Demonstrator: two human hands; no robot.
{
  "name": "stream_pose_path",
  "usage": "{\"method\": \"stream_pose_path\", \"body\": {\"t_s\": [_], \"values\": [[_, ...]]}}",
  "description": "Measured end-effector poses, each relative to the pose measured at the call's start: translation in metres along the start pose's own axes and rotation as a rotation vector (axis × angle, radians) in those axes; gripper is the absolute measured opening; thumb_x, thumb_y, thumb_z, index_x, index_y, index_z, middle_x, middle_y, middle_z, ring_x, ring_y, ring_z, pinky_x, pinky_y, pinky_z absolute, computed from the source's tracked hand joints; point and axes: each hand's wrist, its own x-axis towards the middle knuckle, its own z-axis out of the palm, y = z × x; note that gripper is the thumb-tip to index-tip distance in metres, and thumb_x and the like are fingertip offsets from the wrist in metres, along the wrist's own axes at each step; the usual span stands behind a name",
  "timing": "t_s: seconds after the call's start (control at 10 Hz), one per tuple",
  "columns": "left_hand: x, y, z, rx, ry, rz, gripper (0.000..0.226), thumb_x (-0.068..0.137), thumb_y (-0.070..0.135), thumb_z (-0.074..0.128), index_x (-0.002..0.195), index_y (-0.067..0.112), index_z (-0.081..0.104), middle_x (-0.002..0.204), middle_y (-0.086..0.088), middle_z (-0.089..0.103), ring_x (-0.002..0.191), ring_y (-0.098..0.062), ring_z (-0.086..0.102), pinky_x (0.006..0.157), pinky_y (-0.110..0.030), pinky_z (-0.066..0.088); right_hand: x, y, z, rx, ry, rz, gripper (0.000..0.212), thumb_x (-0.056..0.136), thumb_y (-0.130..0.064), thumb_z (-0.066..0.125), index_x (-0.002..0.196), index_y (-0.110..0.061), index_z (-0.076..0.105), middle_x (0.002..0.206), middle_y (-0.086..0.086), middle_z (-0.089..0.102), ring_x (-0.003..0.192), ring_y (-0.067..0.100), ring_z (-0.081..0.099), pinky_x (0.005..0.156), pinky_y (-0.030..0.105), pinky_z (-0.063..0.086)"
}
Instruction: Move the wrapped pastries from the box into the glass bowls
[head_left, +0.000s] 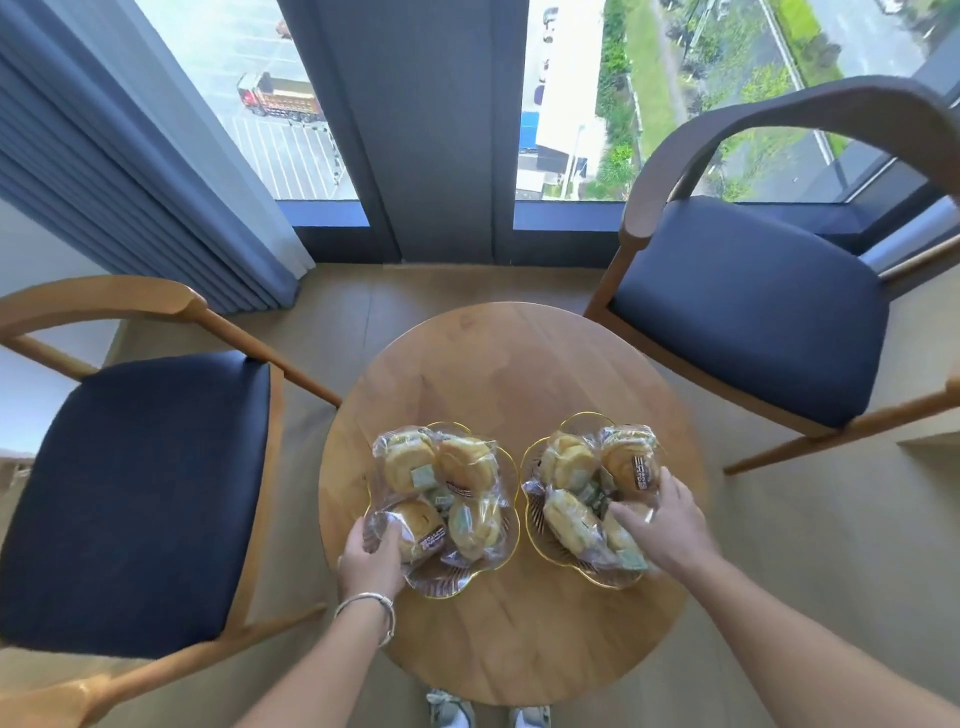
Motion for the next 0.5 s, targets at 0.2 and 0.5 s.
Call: {"method": "stream_pose_path", "body": {"t_s": [0.2,0.5], "values": [[-0.004,0.011,0.011,0.023,-0.006,0.003,0.068,0.086,0.033,0.065,0.146,0.025,0.034,0.12,-0.002,0.049,0.083,-0.021,0.059,0.068,-0.039,0.056,-0.007,0.003,0.001,-0.008,-0.003,-0.006,0.105,0.078,-0.07,0.057,0.154,-0.018,0.006,0.161,0.005,0.014,0.145,0.027,0.023,0.113,0.045,0.029],[-0.056,0.043,-0.03,0.561,0.002,0.418,0.077,0.089,0.047,0.059,0.151,0.025,0.019,0.157,-0.006,0.019,0.14,-0.026,0.026,0.112,-0.047,0.029,-0.051,0.006,-0.032,-0.141,0.135,-0.066,0.097,0.08,-0.075,0.048,0.154,-0.025,0.009,0.162,0.001,0.014,0.145,0.022,0.022,0.111,0.044,0.032]]}}
